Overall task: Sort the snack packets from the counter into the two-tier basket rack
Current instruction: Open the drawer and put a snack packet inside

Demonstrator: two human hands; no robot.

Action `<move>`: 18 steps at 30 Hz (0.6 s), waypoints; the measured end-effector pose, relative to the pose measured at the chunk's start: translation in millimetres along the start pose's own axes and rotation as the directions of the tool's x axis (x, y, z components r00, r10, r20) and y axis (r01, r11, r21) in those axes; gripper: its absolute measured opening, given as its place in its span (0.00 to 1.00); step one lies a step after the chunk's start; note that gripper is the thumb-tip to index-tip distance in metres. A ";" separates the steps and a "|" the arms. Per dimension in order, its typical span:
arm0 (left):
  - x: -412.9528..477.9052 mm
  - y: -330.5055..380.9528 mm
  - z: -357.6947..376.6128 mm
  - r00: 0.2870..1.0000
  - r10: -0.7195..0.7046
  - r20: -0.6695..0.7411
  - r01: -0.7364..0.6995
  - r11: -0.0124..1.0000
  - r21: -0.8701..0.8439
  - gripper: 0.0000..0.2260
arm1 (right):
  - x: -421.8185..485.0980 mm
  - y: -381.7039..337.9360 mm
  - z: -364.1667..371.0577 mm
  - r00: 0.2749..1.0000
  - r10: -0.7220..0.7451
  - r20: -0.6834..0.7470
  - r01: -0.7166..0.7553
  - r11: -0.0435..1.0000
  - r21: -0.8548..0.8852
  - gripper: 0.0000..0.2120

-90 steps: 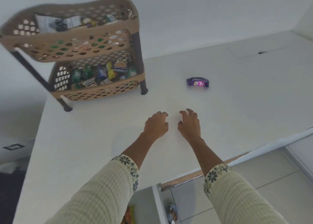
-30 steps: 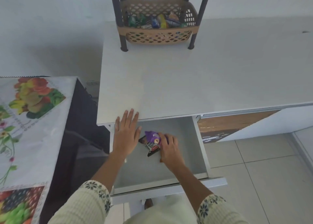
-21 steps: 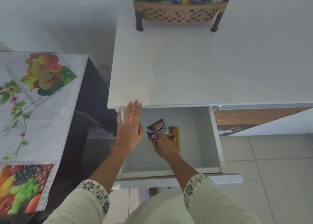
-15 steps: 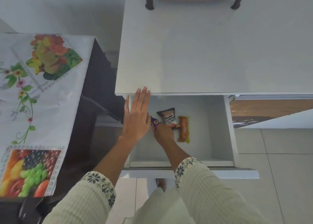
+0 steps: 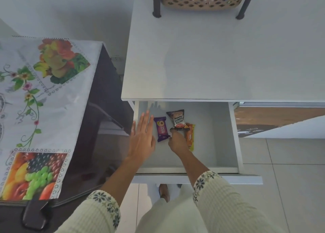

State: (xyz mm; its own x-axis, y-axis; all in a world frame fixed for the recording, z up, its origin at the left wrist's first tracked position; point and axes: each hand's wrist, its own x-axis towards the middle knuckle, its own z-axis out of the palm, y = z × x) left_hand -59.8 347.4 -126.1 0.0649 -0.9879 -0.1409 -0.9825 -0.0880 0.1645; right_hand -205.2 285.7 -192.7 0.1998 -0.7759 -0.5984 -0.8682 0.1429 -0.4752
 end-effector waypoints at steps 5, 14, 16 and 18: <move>-16.5 6.5 0.9 0.985 0.024 0.172 -0.034 0.998 0.060 0.32 | -28.2 15.7 -15.8 0.999 0.019 0.047 -0.015 0.997 -0.077 0.17; -68.0 38.5 -7.0 0.977 0.135 0.166 -0.104 0.978 -0.182 0.26 | -84.2 28.5 -38.0 0.994 -0.104 0.039 0.108 0.985 -0.132 0.15; -83.7 44.2 -4.6 0.980 0.153 0.129 -0.132 0.978 -0.159 0.25 | -97.9 30.5 -41.7 0.989 -0.146 0.013 0.146 0.977 -0.152 0.17; -95.9 49.2 -3.5 0.981 0.163 0.103 -0.155 0.985 -0.076 0.26 | -112.5 28.7 -47.2 0.979 -0.199 -0.047 0.186 0.963 -0.195 0.19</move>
State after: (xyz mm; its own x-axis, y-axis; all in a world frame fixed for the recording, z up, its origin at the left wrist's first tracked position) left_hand -113.7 437.3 -101.0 -0.1144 -0.9705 -0.2124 -0.9645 0.0573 0.2577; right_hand -274.1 348.1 -108.5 0.3464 -0.8171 -0.4608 -0.8876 -0.1266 -0.4428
